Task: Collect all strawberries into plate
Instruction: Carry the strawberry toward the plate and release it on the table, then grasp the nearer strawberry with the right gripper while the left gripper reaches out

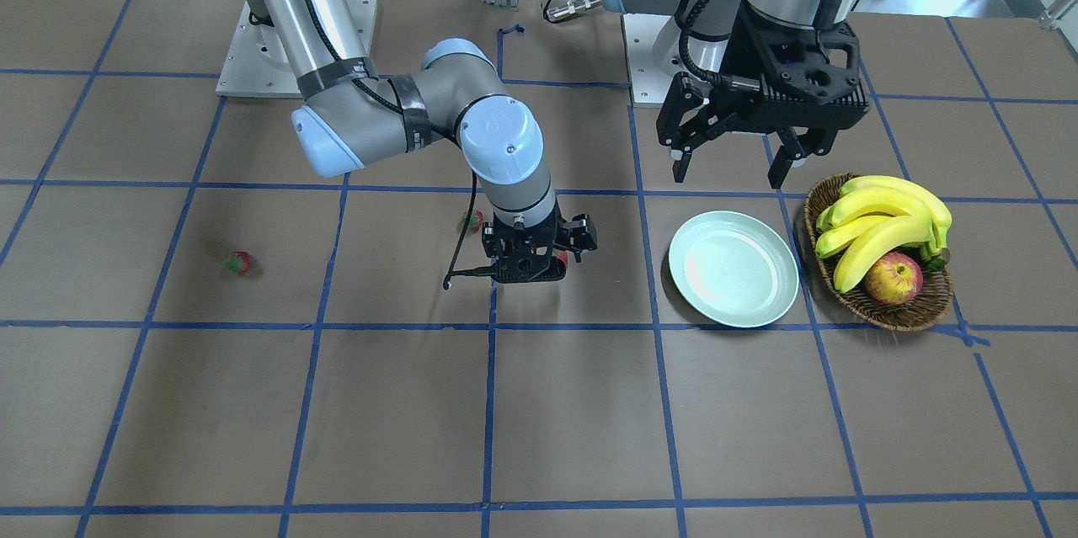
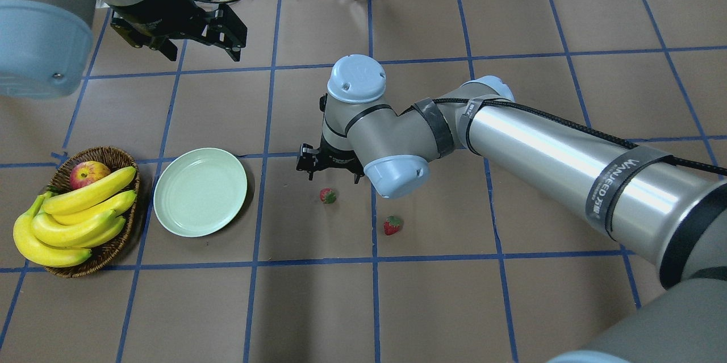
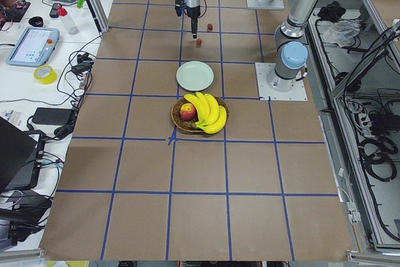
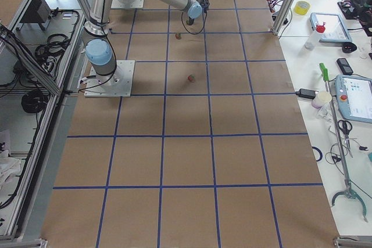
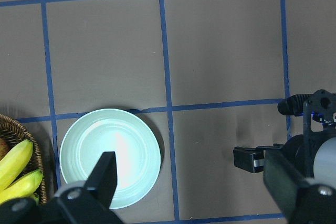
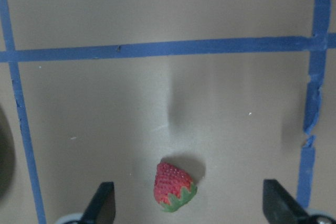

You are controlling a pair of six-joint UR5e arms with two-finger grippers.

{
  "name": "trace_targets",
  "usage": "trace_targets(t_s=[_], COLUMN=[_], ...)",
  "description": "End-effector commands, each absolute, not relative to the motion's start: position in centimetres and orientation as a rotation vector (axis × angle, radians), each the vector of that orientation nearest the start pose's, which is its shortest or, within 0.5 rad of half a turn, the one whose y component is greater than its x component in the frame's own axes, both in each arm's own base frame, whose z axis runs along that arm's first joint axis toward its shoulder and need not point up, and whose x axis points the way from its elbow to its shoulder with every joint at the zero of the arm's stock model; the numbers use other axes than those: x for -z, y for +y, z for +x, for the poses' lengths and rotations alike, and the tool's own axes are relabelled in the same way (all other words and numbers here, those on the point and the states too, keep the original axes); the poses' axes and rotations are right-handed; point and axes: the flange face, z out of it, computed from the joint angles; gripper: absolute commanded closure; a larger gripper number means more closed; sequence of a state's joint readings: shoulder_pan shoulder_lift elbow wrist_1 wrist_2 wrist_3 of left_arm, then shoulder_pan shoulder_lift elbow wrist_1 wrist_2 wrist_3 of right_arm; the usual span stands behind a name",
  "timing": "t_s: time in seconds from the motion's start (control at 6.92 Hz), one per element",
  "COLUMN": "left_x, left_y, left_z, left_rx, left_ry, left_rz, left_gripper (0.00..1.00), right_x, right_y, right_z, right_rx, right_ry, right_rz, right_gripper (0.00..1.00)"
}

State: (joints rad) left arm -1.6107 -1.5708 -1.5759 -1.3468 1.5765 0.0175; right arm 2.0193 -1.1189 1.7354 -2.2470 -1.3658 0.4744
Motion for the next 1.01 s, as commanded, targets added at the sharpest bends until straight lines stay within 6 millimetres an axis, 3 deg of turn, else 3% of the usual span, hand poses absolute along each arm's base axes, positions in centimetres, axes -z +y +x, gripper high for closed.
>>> trace_targets(t_s=[0.0, 0.29, 0.43, 0.58, 0.72, 0.87], left_x=[-50.7, -50.0, -48.5, -46.2, -43.4, -39.8], left_y=[-50.5, -50.5, -50.6, -51.4, -51.6, -51.2], left_z=[-15.3, -15.3, -15.5, -16.0, -16.6, -18.2], left_rx=[0.334, 0.311, 0.266, 0.205, 0.122, 0.032], left_ry=[3.12, 3.127, 3.142, 3.154, 3.159, 3.153], left_rz=[0.09, 0.086, 0.064, 0.021, -0.09, -0.094], left_gripper=[0.0, 0.0, 0.0, 0.0, 0.0, 0.0], right_x=[-29.1, -34.0, -33.5, -30.4, -26.8, -24.1], right_y=[-49.5, -50.5, -49.8, -47.8, -44.3, -42.3], right_z=[35.3, 27.5, 26.6, 26.2, 26.9, 28.0], right_rx=[0.06, 0.04, -0.006, -0.098, -0.184, -0.102], right_ry=[3.023, 3.073, 3.082, 3.096, 3.1, 3.085], right_rz=[0.015, 0.036, 0.026, 0.031, 0.046, 0.092], right_gripper=[0.0, 0.0, 0.0, 0.02, 0.07, 0.04])
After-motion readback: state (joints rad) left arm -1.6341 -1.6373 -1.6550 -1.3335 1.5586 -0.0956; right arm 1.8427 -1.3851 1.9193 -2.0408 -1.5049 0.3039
